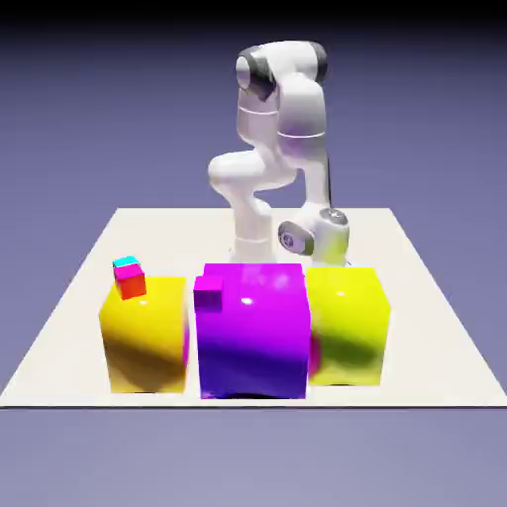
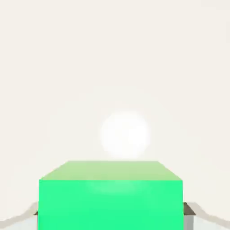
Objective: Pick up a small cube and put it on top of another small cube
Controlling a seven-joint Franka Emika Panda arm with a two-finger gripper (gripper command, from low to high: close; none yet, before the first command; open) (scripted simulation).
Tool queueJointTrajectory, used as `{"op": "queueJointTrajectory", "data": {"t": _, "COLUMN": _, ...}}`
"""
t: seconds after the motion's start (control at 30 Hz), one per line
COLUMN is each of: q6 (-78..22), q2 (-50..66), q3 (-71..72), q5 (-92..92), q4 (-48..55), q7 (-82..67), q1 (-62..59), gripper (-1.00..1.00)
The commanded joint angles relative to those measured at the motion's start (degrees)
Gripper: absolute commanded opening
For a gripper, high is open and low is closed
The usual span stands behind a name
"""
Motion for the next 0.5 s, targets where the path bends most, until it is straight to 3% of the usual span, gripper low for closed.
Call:
{"op": "queueJointTrajectory", "data": {"t": 0.0, "q6": -0.9, "q2": -1.2, "q3": 1.7, "q5": 2.5, "q4": -0.2, "q7": -1.7, "q1": -1.0, "gripper": -1.0}}
{"op": "queueJointTrajectory", "data": {"t": 0.47, "q6": -13.7, "q2": -17.5, "q3": 26.1, "q5": 37.3, "q4": -2.5, "q7": -26.0, "q1": -15.4, "gripper": -1.0}}
